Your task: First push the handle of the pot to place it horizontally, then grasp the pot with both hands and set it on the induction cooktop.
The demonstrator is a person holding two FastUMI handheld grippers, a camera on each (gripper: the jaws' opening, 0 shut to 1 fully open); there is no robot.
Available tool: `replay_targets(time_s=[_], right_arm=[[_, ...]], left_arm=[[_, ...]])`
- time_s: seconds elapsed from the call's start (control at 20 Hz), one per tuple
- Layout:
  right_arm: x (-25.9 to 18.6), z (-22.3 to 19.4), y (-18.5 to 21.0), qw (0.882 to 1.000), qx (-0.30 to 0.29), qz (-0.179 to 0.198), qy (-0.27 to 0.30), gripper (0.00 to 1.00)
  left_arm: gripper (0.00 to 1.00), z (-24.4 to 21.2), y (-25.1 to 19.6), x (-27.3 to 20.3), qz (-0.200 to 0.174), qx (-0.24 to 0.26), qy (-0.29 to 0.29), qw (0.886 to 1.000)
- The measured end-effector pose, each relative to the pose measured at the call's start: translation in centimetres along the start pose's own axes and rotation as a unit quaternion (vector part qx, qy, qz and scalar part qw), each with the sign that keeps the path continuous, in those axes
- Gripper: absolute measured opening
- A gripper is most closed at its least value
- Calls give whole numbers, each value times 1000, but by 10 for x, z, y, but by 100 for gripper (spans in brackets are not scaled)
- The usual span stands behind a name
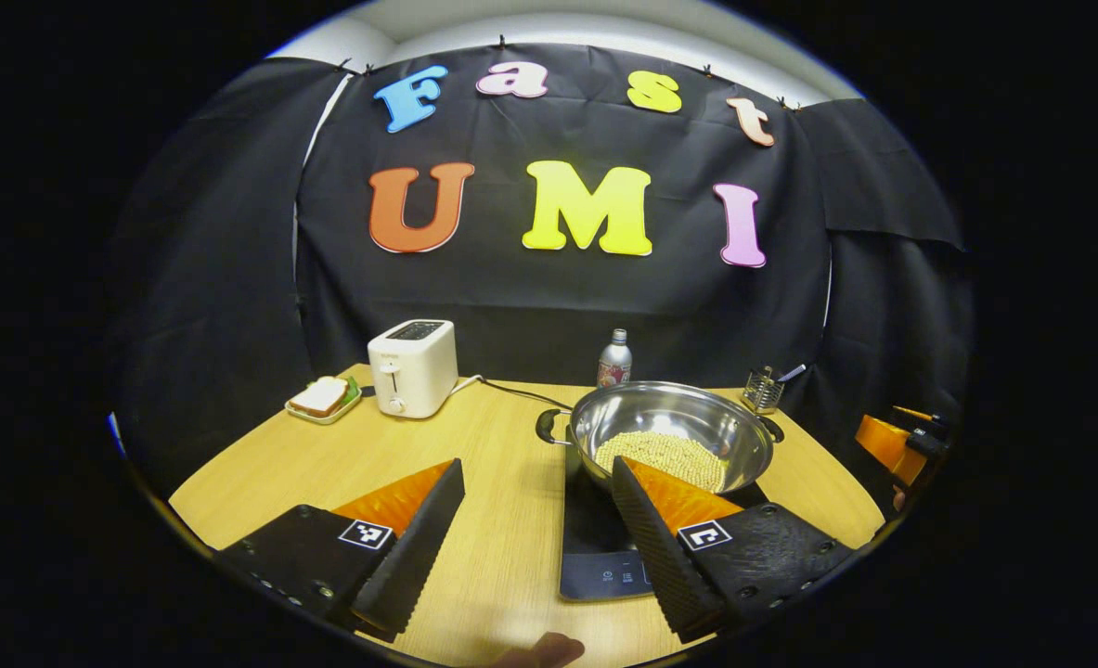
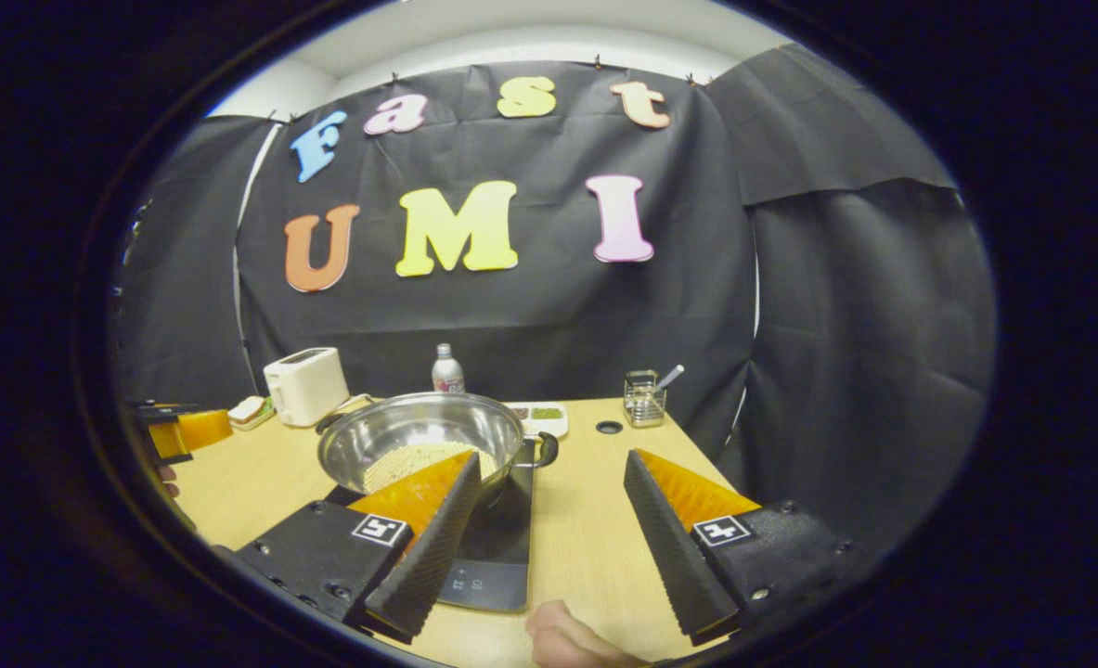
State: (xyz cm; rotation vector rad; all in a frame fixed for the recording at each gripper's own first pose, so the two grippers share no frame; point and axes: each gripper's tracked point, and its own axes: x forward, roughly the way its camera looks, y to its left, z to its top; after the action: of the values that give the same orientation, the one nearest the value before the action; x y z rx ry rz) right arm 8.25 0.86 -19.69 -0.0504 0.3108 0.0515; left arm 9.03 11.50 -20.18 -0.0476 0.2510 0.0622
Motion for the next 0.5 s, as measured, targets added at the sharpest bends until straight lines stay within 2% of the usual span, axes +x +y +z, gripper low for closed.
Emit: replay_targets(time_s=[0.15,0.3,0.4,0.5], right_arm=[[-35,10,-8,1000,0,-14,-28,97],[-69,33,-3,998,-5,-9,-68,96],[-87,42,-6,996,-12,-14,-84,99],[-105,55,-9,995,-15,-21,-96,96]], left_arm=[[96,7,1,-30,9,4,-25,1000],[95,17,-8,-60,-4,8,-46,999],[95,30,-13,-78,-15,7,-65,998],[95,46,-13,-93,-18,7,-83,996]])
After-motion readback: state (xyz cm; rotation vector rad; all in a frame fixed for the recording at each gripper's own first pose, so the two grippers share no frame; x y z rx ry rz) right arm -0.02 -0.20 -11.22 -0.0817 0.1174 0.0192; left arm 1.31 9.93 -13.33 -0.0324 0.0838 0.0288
